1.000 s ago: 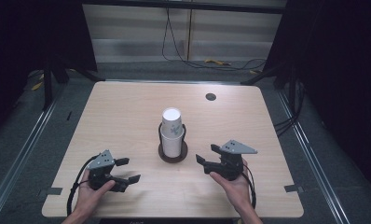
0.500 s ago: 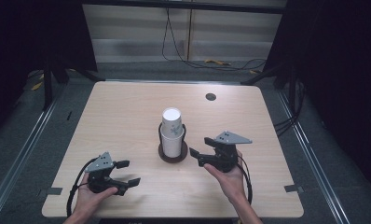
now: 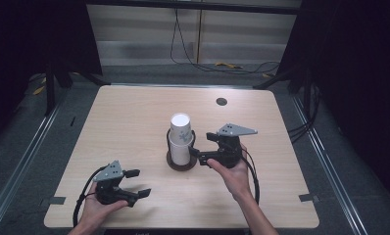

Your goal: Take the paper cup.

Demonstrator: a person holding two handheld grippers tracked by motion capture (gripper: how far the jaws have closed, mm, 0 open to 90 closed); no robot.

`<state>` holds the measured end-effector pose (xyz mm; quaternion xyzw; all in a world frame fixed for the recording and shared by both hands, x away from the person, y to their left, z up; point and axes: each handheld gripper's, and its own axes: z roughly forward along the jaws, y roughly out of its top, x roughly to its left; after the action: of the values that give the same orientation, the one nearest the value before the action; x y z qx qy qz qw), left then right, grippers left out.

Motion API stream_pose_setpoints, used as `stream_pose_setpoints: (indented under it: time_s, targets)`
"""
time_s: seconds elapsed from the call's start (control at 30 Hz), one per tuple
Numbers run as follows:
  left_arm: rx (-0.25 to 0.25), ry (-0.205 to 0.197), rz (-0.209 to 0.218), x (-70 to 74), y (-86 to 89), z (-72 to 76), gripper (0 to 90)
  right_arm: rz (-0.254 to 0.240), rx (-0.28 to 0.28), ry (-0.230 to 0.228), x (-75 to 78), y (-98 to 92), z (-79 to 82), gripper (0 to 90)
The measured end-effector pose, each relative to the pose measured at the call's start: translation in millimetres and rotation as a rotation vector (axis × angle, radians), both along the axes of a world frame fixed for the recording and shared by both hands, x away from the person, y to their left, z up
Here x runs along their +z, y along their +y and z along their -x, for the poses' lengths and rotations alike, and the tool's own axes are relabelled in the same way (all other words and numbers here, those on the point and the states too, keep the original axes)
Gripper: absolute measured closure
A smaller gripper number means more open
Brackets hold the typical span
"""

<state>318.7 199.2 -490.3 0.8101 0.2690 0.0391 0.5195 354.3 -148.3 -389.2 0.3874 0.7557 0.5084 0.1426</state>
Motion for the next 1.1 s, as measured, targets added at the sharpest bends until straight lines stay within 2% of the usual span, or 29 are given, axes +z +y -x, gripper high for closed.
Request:
stream_pose_setpoints:
  time_s: [0.1,0.2,0.47,0.53,0.8,1.1]
  targets:
    - [-0.013,0.009,-0.002,-0.6,-0.9,-0.5,15.9,0.028,0.009,0.001,3.6,3.5,-6.6,15.4]
    - [-0.017,0.006,-0.011,-1.2,-0.6,-0.9,15.8,0.032,0.008,0.001,6.0,5.4,-12.9,16.1]
    - [-0.02,0.001,-0.004,-0.9,1.0,0.1,15.9,0.064,0.012,-0.002,13.2,18.9,-27.2,16.3]
    - [-0.022,0.002,-0.016,-1.5,1.2,-0.5,15.9,0.054,0.024,0.01,14.6,20.8,-31.9,16.3]
    - [-0.024,0.008,-0.02,-2.7,0.8,-0.2,16.1,0.067,0.034,-0.008,19.5,32.8,-42.3,16.8]
    - [-0.02,0.007,-0.02,-3.1,0.4,0.3,16.6,0.1,0.05,-0.007,19.2,46.4,-53.3,19.5]
